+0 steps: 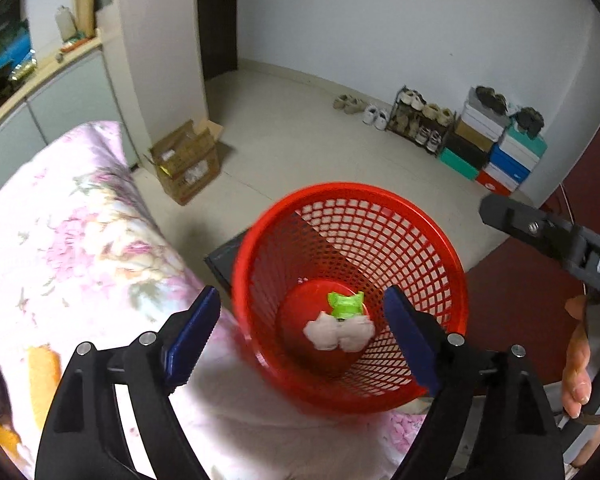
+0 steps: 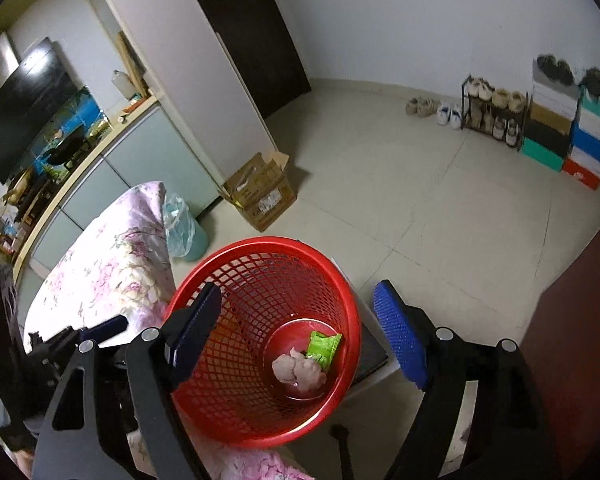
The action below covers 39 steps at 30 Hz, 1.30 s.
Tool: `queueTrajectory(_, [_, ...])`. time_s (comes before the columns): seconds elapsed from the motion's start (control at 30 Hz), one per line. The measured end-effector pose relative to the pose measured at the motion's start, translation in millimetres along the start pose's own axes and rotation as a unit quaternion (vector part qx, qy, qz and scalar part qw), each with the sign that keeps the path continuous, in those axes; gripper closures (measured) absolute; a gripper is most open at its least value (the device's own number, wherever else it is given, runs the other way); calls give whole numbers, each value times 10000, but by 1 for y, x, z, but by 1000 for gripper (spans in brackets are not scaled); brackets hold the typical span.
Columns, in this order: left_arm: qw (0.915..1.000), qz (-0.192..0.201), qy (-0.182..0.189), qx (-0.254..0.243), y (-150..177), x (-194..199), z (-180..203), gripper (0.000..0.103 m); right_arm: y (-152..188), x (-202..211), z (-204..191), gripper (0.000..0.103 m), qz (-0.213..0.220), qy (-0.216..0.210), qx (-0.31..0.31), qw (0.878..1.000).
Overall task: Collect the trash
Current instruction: 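Move both grippers back over the trash on the bed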
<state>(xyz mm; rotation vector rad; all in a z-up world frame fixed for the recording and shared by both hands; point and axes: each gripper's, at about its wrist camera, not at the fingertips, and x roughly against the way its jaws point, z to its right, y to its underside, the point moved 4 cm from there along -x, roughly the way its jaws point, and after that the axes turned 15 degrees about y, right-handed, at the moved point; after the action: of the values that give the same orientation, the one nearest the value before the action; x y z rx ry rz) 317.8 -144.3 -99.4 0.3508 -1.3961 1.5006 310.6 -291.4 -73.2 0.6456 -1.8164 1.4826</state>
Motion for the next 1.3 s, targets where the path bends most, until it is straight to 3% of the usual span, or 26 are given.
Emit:
queueTrajectory(0.37, [9968,638,-433,190,27,80,-14,21,28,52,-38,27,689,22,627,9956])
queueTrajectory(0.67, [9844,1396,-952,495,76,159,-35,21,55,92,-85,25,1199,-365,1086,9862])
queueTrajectory(0.77, [9785,1587,-1166,621,94,184,-41,21,63,106,-96,21,1347,-569,1113,9830])
queueTrajectory(0.83, [9754,1636,-1332,646,109,197,-46,21,70,116,-101,12,1573,-801,1110,9780])
queueTrajectory(0.9, [9729,1656,-1449,704,120,206,-49,21,76,125,-109,9,1793,-736,1213,9735])
queueTrajectory(1.1, [9610,1778,-1731,1222,163,247,-81,21,88,130,-134,9,1415,-1079,1431,9736])
queueTrajectory(1.3, [9374,2030,-2213,1766,198,306,-126,21,99,135,-156,9,1204,-1317,1552,9716])
